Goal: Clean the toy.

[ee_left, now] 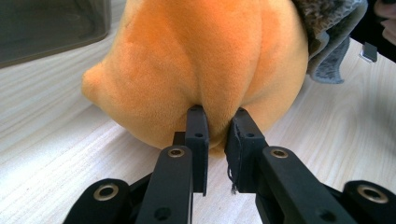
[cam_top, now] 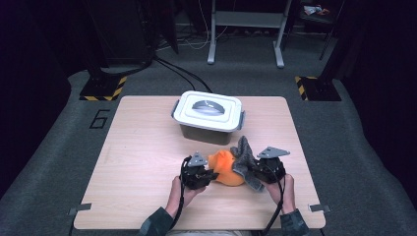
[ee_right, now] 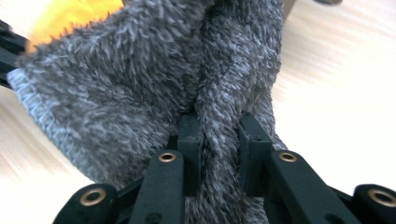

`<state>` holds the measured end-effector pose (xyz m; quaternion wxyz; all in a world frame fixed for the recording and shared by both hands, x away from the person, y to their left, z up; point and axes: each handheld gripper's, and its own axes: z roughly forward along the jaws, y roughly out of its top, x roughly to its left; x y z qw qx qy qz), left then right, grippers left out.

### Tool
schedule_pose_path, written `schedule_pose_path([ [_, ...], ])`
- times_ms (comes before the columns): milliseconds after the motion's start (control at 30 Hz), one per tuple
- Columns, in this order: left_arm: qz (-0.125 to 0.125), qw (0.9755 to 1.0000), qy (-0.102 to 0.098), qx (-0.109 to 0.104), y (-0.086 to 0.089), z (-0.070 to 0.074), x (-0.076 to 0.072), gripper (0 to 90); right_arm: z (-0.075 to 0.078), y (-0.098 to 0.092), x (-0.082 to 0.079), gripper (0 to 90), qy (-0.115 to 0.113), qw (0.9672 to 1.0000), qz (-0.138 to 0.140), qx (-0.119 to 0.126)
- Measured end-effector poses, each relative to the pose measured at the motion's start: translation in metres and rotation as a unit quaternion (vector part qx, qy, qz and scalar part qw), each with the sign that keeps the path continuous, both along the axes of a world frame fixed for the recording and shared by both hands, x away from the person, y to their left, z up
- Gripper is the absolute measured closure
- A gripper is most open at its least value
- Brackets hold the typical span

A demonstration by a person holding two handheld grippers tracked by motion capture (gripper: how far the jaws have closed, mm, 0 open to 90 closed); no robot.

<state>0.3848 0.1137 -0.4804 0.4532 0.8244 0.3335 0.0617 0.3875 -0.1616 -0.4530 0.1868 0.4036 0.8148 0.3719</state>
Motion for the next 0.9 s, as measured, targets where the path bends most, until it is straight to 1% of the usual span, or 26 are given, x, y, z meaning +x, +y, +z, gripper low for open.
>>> schedule_pose_path([
  [33,0.000,1.0000,0.000,0.000,0.000,0.000,0.000,79.7,0.000,0.000,0.000,74.3,0.000,1.0000,0.000,0.000],
  [67,0.001,1.0000,0.002,-0.001,0.000,0.000,0.000,79.6,-0.006,-0.004,0.002,74.3,0.008,0.9999,-0.006,-0.003],
  [167,0.002,1.0000,0.002,-0.002,0.000,-0.001,0.000,79.6,-0.010,-0.006,0.002,74.3,0.015,0.9998,-0.013,-0.009],
  [200,0.003,1.0000,0.002,-0.003,0.000,-0.001,0.000,79.5,-0.014,-0.008,0.004,74.3,0.021,0.9996,-0.013,-0.015],
  [233,0.003,1.0000,0.001,-0.005,0.000,-0.001,0.000,79.5,-0.018,-0.009,0.005,74.3,0.027,0.9993,-0.021,-0.015],
  [333,0.003,1.0000,0.002,-0.005,0.001,-0.001,0.000,79.4,-0.031,-0.012,0.009,74.3,0.041,0.9986,-0.026,-0.022],
  [367,0.004,1.0000,0.002,-0.005,0.001,-0.001,0.000,79.4,-0.034,-0.013,0.011,74.2,0.049,0.9981,-0.030,-0.023],
  [400,0.005,1.0000,0.002,-0.005,0.001,-0.001,0.000,79.4,-0.037,-0.015,0.012,74.2,0.051,0.9979,-0.030,-0.027],
  [433,0.005,1.0000,0.002,-0.005,0.001,-0.001,0.000,79.4,-0.039,-0.016,0.012,74.2,0.057,0.9975,-0.034,-0.022],
  [467,0.005,1.0000,0.001,-0.005,0.001,-0.001,0.000,79.3,-0.040,-0.018,0.012,74.2,0.057,0.9978,-0.030,-0.016],
  [500,0.005,1.0000,0.001,-0.005,0.001,-0.001,0.000,79.3,-0.038,-0.019,0.011,74.2,0.057,0.9977,-0.032,-0.014],
  [533,0.004,1.0000,0.000,-0.004,0.001,-0.001,0.000,79.1,-0.033,-0.022,0.009,74.2,0.048,0.9982,-0.035,-0.013],
  [567,0.004,1.0000,0.000,-0.004,0.001,-0.001,0.000,79.0,-0.033,-0.022,0.009,74.2,0.048,0.9982,-0.035,-0.013],
  [600,0.003,1.0000,0.001,-0.005,0.001,-0.001,0.000,79.0,-0.030,-0.024,0.008,74.2,0.042,0.9985,-0.032,-0.016],
  [633,0.002,1.0000,0.000,-0.004,0.001,-0.001,0.000,79.1,-0.019,-0.027,0.003,74.3,0.028,0.9990,-0.035,-0.002],
  [667,0.002,1.0000,0.000,-0.004,0.001,-0.001,0.000,79.1,-0.019,-0.027,0.003,74.3,0.028,0.9990,-0.035,-0.002],
  [700,0.001,1.0000,-0.001,-0.002,0.000,0.000,-0.001,79.1,-0.006,-0.028,-0.003,74.2,0.013,0.9994,-0.031,0.011],
  [733,0.003,1.0000,-0.002,-0.001,-0.001,0.000,-0.001,79.1,0.001,-0.027,-0.007,74.2,0.006,0.9995,-0.027,0.018],
  [767,0.003,1.0000,-0.002,-0.001,-0.001,0.000,-0.001,79.0,0.001,-0.027,-0.007,74.2,0.006,0.9995,-0.027,0.018],
  [800,0.003,1.0000,-0.002,0.001,-0.001,0.001,-0.001,79.0,0.006,-0.026,-0.009,74.2,-0.001,0.9994,-0.024,0.026],
  [833,0.002,1.0000,-0.003,0.000,-0.002,0.001,-0.001,78.9,0.019,-0.017,-0.016,74.2,-0.015,0.9993,-0.001,0.035],
  [867,0.002,1.0000,-0.003,0.000,-0.002,0.001,-0.001,78.9,0.021,-0.013,-0.017,74.2,-0.020,0.9991,0.005,0.038],
  [900,0.001,1.0000,-0.005,0.000,-0.002,0.001,-0.001,78.7,0.023,-0.007,-0.017,74.1,-0.016,0.9993,0.016,0.030],
])
